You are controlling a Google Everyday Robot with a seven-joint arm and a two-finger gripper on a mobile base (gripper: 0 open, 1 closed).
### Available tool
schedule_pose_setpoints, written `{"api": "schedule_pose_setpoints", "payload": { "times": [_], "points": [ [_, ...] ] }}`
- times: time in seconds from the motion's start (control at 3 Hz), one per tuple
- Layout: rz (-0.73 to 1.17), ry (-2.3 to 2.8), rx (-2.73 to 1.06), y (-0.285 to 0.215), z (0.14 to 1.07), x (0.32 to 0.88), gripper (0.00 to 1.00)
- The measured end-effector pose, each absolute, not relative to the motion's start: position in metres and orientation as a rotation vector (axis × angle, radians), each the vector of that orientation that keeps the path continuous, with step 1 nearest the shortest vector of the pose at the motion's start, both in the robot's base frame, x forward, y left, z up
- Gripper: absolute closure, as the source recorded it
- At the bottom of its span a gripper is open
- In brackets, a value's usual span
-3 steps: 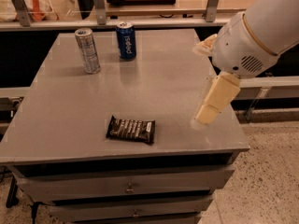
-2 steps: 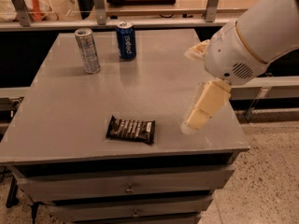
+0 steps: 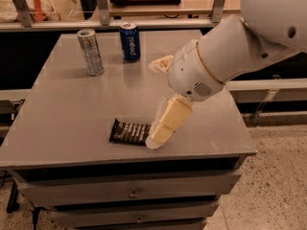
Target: Move rxbar chocolate near pepsi can
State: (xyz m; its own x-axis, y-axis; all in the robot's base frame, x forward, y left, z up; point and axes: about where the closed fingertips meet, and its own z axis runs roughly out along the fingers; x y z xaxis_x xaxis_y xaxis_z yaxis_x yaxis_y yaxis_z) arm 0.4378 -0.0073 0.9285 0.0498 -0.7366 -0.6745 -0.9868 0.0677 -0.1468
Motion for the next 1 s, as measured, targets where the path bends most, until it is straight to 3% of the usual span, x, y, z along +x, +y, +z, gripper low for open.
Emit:
{"api": "schedule_pose_setpoints", "payload": {
  "times": [1.0],
  "points": [
    [0.630,1.681,-1.648,0.056,0.875,0.457,0.00]
  ]
}}
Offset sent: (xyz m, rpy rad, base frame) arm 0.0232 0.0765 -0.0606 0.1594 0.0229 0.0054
